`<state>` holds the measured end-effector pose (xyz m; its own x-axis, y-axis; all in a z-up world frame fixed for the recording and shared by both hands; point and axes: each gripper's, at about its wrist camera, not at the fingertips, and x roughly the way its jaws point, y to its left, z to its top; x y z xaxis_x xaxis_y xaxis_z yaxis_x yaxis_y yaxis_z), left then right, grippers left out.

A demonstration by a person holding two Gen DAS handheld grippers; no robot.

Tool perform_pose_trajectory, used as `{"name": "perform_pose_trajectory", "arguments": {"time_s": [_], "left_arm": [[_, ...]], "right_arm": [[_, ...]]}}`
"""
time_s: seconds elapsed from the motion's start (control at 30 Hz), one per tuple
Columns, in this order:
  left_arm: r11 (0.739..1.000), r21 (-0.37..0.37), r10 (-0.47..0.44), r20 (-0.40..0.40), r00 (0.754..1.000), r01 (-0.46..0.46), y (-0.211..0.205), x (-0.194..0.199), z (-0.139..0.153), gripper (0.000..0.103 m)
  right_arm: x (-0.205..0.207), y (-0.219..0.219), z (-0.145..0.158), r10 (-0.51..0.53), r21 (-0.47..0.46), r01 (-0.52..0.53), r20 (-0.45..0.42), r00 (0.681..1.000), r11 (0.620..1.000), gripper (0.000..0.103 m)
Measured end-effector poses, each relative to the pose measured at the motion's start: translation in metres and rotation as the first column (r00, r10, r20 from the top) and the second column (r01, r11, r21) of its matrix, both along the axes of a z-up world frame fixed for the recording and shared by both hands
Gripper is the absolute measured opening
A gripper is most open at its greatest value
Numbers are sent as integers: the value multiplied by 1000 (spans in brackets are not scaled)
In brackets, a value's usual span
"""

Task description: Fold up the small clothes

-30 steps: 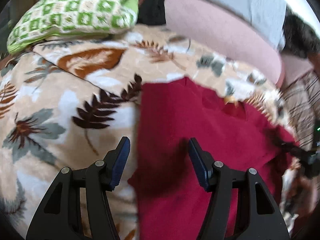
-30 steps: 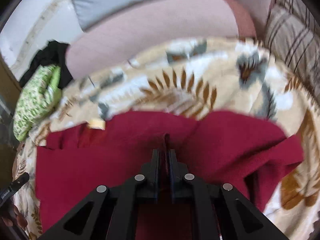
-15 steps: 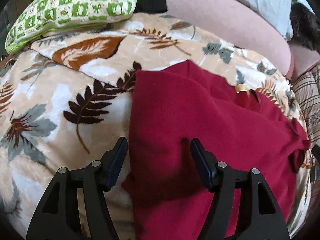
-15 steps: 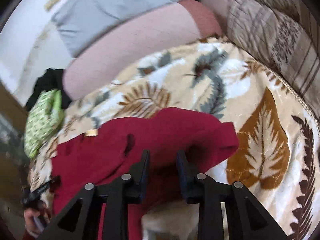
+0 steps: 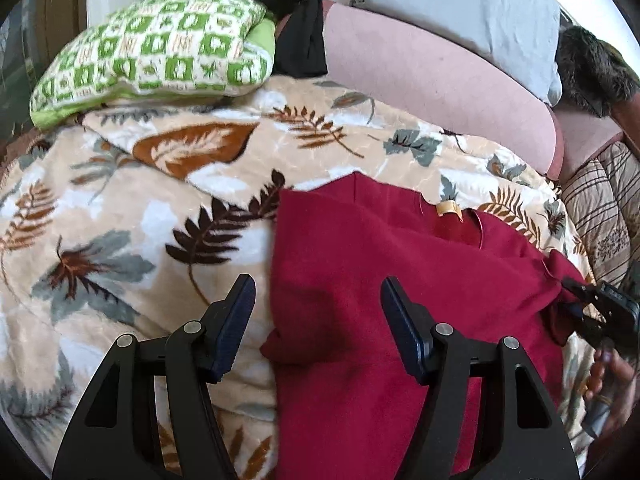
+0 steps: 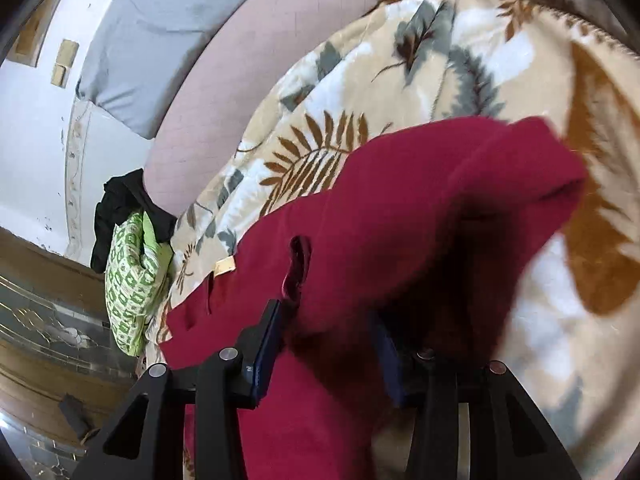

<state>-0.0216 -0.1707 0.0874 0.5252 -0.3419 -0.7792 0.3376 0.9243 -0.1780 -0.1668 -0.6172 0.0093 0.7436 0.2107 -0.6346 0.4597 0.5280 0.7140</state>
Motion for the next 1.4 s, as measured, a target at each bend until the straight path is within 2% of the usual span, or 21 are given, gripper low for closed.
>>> {"name": "perform_pose_trajectory", "arguments": {"time_s": [0.03,0.1,0.27,0.33,0.43,0.47,0.57,0.6,0.63,0.67,0.7,0.73,0.77,0.8,0.9,0.97,1.03,1.1,1.2,1.33,1.4], "left_arm": [[1000,-5,-2,-12,1000,2,0,-1,-1,65],[1000,-4,-10,-15,1000,10,-1,-3,-2,65],[1000,-26,-8,-4,1000,8,4,-5,2,65],[999,-49,10,0,1000,-10,11,-3,7,65],[997,-73,39,13,999,-38,22,-1,14,65],[996,-80,51,19,998,-50,27,1,17,65],[993,-86,85,23,996,-83,38,5,21,65],[992,-86,91,19,996,-89,41,6,21,65],[992,-85,94,14,995,-93,43,7,20,65],[992,-81,95,12,995,-93,45,8,20,65],[993,-77,94,10,996,-93,46,7,19,65],[994,-74,84,10,996,-83,47,6,19,65],[995,-73,75,12,997,-73,48,5,19,65],[996,-66,56,21,998,-54,48,4,18,65],[998,-53,18,25,1000,-16,44,2,12,65],[998,-70,-9,1,1000,9,41,1,7,65],[996,-83,-37,-17,999,35,38,-3,2,65],[996,-69,-54,-34,998,52,36,-6,-4,65],[997,-52,-61,-79,995,57,37,-6,-20,65],[991,-115,-85,-171,982,66,34,-2,-40,65],[990,-114,-100,-160,982,82,29,-4,-42,65]], "right_arm": [[0,-5,2,-20,5,20,25,999,1000,23],[-3,-16,13,-53,24,52,87,995,998,7],[-22,-29,83,-53,66,34,310,949,997,6],[-27,-26,111,-44,141,-19,430,902,990,6],[-16,-2,142,32,193,-160,540,841,968,6],[-9,9,147,58,207,-211,569,820,955,6],[28,59,135,48,345,-376,679,733,860,6],[35,72,125,34,373,-393,687,726,841,6],[48,93,109,44,394,-402,666,744,826,6],[62,114,94,104,382,-403,606,789,831,8],[85,142,75,269,310,-429,446,854,848,27],[97,160,62,383,264,-464,307,871,845,49],[100,170,52,437,233,-484,224,871,844,49],[95,174,46,450,199,-485,198,871,852,49],[66,157,52,408,115,-439,216,887,891,49],[54,152,59,421,23,-432,179,889,902,49],[50,159,62,463,-32,-464,145,874,885,49],[53,178,61,521,-75,-516,142,842,854,49],[51,197,42,581,-83,-575,124,804,814,49],[55,213,32,596,-65,-593,105,796,803,49],[49,208,32,582,-77,-577,100,807,813,49]]}}
